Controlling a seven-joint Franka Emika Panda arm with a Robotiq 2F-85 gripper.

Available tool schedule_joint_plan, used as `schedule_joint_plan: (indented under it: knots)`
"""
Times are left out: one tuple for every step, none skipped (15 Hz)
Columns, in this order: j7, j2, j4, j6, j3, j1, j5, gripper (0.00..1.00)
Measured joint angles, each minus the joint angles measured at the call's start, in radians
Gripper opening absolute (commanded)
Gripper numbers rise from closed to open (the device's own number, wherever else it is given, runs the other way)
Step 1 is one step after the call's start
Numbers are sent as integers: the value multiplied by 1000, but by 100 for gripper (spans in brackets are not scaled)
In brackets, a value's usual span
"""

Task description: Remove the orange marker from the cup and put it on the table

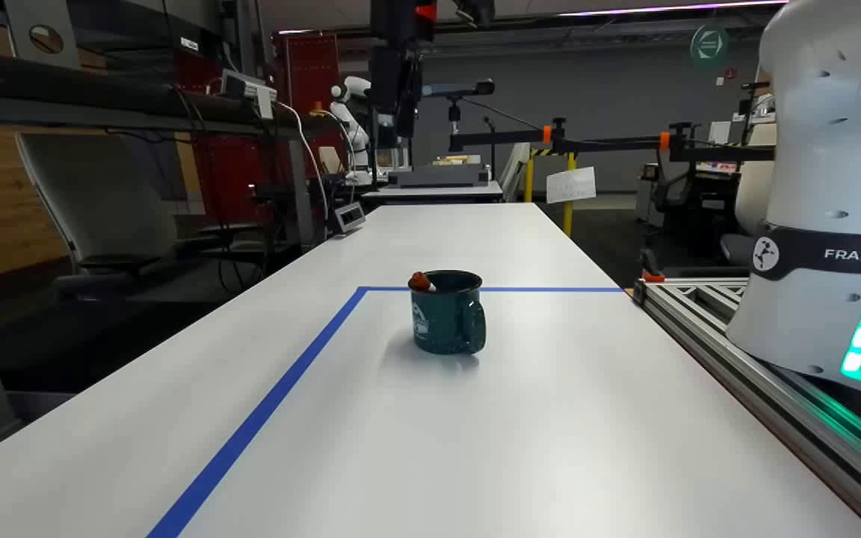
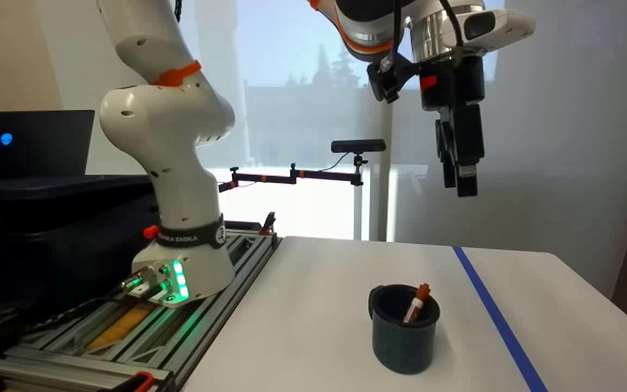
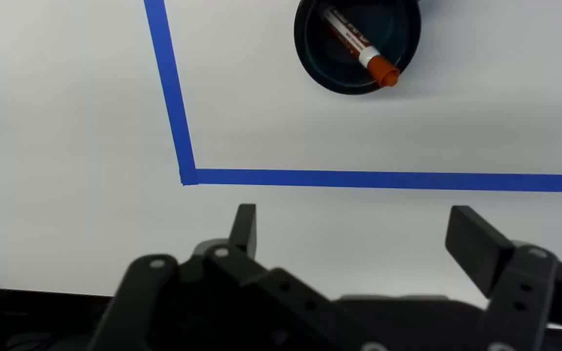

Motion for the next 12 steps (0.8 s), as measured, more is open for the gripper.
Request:
schedule_joint_plan:
  knots:
    - [0, 0, 0, 0, 0, 0, 0, 100]
    - [0, 0, 1, 0, 0, 0, 0, 100]
    - [0, 0, 1, 0, 0, 0, 0, 100]
    - [0, 0, 1, 0, 0, 0, 0, 100]
    - [0, 0, 1, 0, 0, 0, 0, 100]
    - [0, 0, 1, 0, 0, 0, 0, 100]
    - [0, 0, 1, 0, 0, 0, 0, 100]
    - [0, 0, 1, 0, 0, 0, 0, 100]
    - [0, 0, 1, 0, 0, 1, 0, 100]
    - [-7, 1, 0, 0, -3, 4, 2, 100]
    - [-31, 2, -3, 8, -10, 10, 8, 100]
    - [-76, 4, -12, 30, -24, 20, 19, 100]
